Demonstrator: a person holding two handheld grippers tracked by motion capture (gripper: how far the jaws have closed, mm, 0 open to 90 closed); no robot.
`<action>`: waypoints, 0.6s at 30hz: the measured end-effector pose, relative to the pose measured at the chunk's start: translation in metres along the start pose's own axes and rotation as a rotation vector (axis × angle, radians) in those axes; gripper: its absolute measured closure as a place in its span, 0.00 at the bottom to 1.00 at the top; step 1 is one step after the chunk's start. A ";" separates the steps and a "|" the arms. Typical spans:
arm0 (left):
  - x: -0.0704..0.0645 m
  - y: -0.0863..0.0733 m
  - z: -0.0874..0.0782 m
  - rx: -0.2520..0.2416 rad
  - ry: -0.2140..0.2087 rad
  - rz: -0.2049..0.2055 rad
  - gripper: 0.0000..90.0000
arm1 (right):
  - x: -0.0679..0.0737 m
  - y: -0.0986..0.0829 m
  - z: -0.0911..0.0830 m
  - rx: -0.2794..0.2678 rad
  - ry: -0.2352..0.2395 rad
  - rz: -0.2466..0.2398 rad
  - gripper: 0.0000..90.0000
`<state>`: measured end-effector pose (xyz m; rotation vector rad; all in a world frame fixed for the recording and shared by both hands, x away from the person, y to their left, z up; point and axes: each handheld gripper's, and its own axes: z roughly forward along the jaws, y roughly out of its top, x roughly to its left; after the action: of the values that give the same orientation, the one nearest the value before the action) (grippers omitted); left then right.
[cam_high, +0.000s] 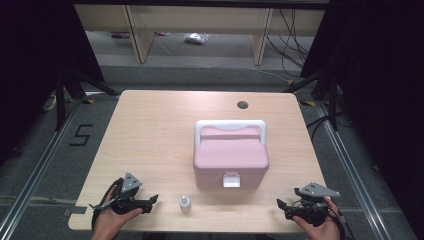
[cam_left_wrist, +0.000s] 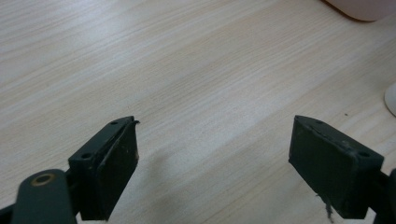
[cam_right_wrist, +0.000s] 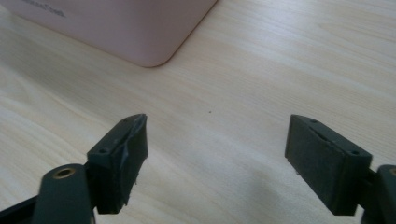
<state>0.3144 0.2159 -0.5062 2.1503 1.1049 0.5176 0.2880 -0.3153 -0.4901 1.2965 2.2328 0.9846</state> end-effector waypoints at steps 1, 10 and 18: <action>0.000 0.000 0.000 -0.001 0.001 0.001 0.17 | 0.001 0.001 -0.001 0.008 0.005 0.010 0.28; 0.001 0.000 -0.001 -0.001 -0.006 -0.005 0.17 | 0.009 0.003 0.000 0.006 0.035 -0.016 0.30; 0.001 0.001 -0.002 0.006 -0.001 -0.006 0.17 | 0.021 0.007 0.000 -0.008 0.072 -0.041 0.32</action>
<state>0.3143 0.2171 -0.5045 2.1515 1.1131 0.5113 0.2816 -0.2954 -0.4845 1.2253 2.2967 1.0399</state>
